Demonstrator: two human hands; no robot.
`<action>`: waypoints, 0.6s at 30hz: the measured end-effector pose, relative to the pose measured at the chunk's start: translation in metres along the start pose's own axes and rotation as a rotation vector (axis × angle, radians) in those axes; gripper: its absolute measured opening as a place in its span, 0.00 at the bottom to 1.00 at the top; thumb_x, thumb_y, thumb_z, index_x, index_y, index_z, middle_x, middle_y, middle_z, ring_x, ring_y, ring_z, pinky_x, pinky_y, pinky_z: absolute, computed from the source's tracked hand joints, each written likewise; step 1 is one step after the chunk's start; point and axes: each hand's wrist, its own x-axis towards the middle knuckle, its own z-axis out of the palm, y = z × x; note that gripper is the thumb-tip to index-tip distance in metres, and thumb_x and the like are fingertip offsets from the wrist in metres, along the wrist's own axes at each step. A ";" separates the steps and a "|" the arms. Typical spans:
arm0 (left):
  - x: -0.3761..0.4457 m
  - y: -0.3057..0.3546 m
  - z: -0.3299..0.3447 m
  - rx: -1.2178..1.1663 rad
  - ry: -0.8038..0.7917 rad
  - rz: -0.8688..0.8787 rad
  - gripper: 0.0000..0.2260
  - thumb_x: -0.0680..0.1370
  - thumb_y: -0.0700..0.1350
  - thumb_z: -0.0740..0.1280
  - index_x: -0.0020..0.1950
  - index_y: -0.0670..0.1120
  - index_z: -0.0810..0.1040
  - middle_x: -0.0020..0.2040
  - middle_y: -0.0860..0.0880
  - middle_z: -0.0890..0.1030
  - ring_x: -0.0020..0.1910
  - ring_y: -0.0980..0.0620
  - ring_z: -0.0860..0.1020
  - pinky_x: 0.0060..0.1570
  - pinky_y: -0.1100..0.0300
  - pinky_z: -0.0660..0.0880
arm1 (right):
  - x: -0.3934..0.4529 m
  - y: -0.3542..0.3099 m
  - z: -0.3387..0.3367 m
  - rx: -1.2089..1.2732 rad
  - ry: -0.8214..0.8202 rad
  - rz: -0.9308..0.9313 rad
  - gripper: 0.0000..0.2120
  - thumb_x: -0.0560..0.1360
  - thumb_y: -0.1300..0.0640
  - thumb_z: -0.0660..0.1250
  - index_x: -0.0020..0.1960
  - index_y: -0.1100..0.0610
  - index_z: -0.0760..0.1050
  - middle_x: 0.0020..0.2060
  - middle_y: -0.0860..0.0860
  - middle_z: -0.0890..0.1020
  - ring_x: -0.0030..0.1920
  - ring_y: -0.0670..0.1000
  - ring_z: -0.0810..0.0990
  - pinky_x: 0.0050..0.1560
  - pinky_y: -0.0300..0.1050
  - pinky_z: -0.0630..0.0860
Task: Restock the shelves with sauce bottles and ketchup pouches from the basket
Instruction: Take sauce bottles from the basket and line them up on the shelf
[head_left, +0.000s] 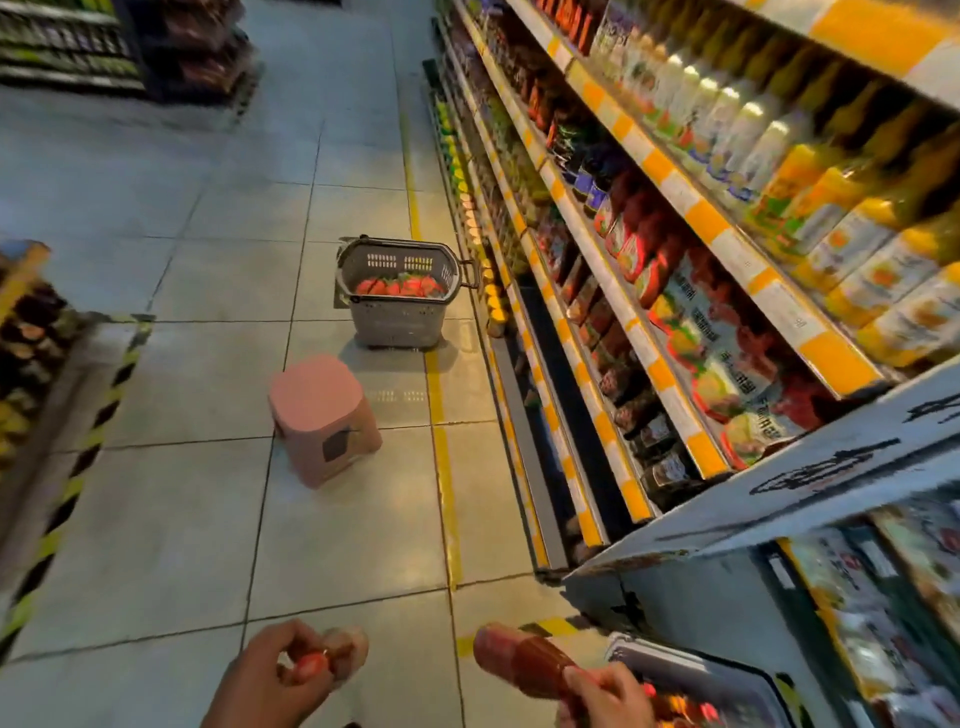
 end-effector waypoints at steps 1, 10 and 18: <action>0.010 0.007 -0.006 0.009 -0.008 0.012 0.14 0.66 0.40 0.78 0.39 0.59 0.81 0.37 0.49 0.83 0.32 0.48 0.80 0.39 0.59 0.74 | 0.001 0.003 0.003 0.019 -0.015 0.087 0.13 0.74 0.66 0.76 0.41 0.68 0.72 0.29 0.71 0.79 0.27 0.59 0.78 0.39 0.50 0.79; 0.122 0.054 0.001 -0.001 -0.045 0.109 0.14 0.69 0.38 0.76 0.42 0.58 0.81 0.42 0.48 0.82 0.32 0.48 0.80 0.34 0.58 0.73 | 0.054 -0.030 0.039 0.059 -0.048 0.196 0.11 0.76 0.64 0.73 0.44 0.62 0.70 0.29 0.68 0.79 0.26 0.56 0.75 0.27 0.40 0.68; 0.222 0.122 0.070 0.033 -0.221 0.156 0.12 0.69 0.40 0.77 0.45 0.57 0.82 0.45 0.49 0.81 0.38 0.50 0.79 0.38 0.58 0.74 | 0.163 -0.067 0.053 0.083 -0.047 0.248 0.13 0.78 0.66 0.71 0.44 0.60 0.66 0.29 0.68 0.78 0.29 0.56 0.74 0.27 0.42 0.67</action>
